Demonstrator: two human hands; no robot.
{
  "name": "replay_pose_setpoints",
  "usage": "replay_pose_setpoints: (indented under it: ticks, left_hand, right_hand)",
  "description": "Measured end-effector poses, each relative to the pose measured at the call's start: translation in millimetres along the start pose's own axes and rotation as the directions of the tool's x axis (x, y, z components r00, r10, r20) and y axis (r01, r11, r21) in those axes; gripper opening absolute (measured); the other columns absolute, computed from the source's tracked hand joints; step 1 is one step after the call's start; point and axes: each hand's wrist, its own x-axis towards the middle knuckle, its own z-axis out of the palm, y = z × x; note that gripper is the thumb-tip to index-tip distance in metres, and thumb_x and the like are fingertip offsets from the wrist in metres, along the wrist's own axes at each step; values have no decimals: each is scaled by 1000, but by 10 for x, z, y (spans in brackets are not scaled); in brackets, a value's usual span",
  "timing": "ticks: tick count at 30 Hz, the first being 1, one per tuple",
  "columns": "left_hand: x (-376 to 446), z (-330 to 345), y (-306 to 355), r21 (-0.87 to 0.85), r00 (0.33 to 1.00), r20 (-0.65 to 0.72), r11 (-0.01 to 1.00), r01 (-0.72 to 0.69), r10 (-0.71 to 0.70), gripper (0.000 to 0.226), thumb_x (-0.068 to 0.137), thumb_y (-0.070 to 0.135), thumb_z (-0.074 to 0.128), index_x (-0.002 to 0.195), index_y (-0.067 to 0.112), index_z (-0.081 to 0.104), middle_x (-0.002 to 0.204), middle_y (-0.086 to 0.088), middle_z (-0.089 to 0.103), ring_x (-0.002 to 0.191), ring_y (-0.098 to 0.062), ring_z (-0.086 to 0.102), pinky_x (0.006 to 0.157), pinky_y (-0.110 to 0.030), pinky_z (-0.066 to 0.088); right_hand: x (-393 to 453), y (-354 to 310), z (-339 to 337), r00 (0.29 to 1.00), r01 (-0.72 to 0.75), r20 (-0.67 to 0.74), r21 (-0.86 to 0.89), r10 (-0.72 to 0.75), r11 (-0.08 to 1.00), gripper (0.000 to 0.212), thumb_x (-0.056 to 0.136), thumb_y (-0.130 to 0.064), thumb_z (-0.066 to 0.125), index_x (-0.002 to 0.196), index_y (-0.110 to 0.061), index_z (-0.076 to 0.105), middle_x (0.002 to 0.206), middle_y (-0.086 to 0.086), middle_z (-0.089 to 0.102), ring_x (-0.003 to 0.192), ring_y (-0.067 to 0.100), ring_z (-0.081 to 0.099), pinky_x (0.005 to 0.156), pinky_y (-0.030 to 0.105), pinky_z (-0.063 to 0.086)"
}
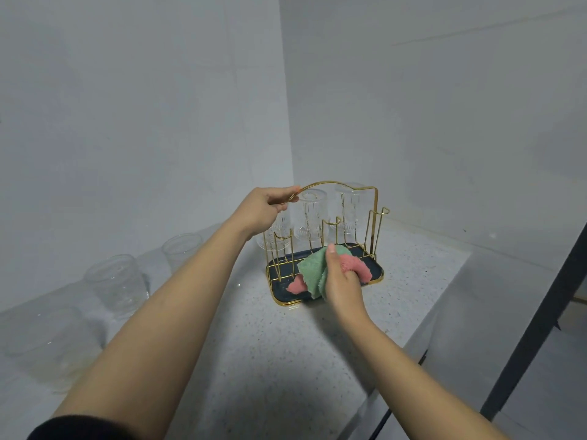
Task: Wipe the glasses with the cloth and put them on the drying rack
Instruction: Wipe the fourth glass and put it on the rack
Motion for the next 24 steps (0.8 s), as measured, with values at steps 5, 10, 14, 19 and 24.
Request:
replay_pose_setpoints:
  ticks: [5,10,14,19,24]
  left_hand:
    - [-86,3,-47,-74,998,-51,997,34,-38,44,96,-4,52,138,11,54,135,-5,61,130,-16,52,110,-24,36]
    - [-423,-72,-53,-60,991,-135,998,16,-24,42,97,8,56,138,16,55,138,-5,57,132,-15,48,115,-34,34]
    - [-889,-169,-140,-59,981,-195,998,3,-15,38,98,6,54,134,16,58,136,-3,58,130,-14,50,110,-28,38]
    - [-1474,-292,-444,-29,959,-272,997,73,-78,34,97,1,50,127,11,62,128,-2,62,119,-11,55,103,-21,40]
    - [-2020,-478,-876,156,846,-524,966,206,-96,30,94,13,56,123,16,65,122,-3,63,105,-16,56,98,-31,42]
  right_hand:
    - [-85,-28,28,1000,16,-13,-18,-16,1000,46,98,-42,34,66,-19,57,69,-4,60,71,7,57,60,15,39]
    - [-241,-64,107,997,58,42,18,-59,998,48,99,-36,33,64,-16,59,53,-7,60,51,-9,60,52,3,41]
    - [-446,-33,301,987,92,135,-1,-91,996,58,99,-42,30,65,-11,66,56,2,68,62,-3,65,80,17,49]
    - [-766,77,590,981,47,189,24,-51,999,50,100,-37,30,69,-10,59,61,6,67,71,10,64,72,17,45]
    - [-1052,224,992,967,-10,256,-4,10,1000,47,99,-36,35,70,-7,58,60,2,63,55,-3,61,61,9,47]
